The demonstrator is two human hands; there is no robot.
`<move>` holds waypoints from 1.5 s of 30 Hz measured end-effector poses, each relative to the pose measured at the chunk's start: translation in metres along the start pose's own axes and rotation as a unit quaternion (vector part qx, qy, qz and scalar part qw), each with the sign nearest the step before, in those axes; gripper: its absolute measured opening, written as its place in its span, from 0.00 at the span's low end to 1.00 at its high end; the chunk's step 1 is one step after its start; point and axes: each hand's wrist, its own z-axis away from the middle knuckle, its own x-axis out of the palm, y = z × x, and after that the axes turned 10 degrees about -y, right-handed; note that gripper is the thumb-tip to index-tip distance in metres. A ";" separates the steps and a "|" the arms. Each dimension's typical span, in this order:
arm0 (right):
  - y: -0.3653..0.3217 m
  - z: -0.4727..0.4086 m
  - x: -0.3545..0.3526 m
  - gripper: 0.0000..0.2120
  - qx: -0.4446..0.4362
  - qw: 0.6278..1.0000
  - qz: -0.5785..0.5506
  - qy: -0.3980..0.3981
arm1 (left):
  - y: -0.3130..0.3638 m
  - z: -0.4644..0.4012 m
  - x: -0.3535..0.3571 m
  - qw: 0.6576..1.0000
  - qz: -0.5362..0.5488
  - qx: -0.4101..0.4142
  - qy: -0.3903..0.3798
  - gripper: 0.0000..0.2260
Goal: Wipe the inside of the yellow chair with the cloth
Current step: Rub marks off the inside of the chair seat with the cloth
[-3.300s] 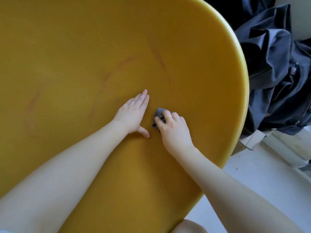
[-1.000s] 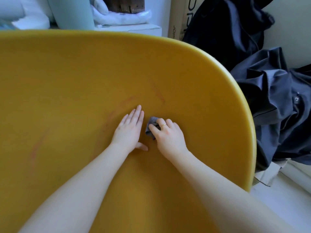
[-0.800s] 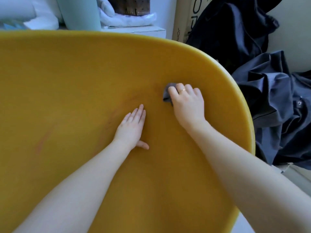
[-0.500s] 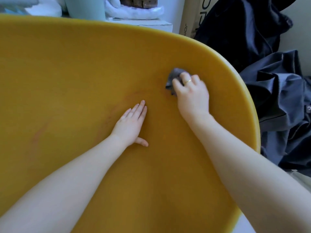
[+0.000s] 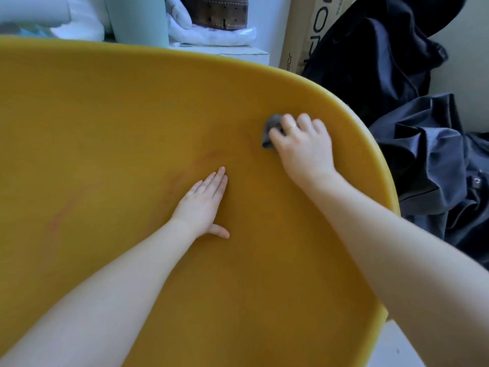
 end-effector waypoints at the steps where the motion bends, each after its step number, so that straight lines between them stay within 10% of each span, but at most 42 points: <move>1: 0.008 -0.008 -0.001 0.04 0.009 1.000 0.011 -0.001 | -0.001 -0.001 0.001 1.000 -0.001 0.003 0.002 0.57; 13: -0.096 0.049 0.027 0.16 0.051 0.975 -0.205 -0.068 | -0.022 0.001 -0.028 0.997 0.010 -0.031 0.075 0.45; 25: 0.010 -0.051 0.010 0.07 0.082 0.995 -0.026 0.060 | -0.053 -0.029 -0.069 0.987 -0.081 -0.133 0.040 0.64; 35: -0.101 0.017 0.048 0.15 0.059 0.981 -0.186 -0.019 | -0.056 -0.038 -0.052 0.980 -0.108 -0.146 0.078 0.64; 45: 0.001 -0.062 0.030 0.12 0.097 0.988 -0.020 0.117 | -0.060 -0.039 -0.051 0.983 -0.106 -0.133 0.067 0.64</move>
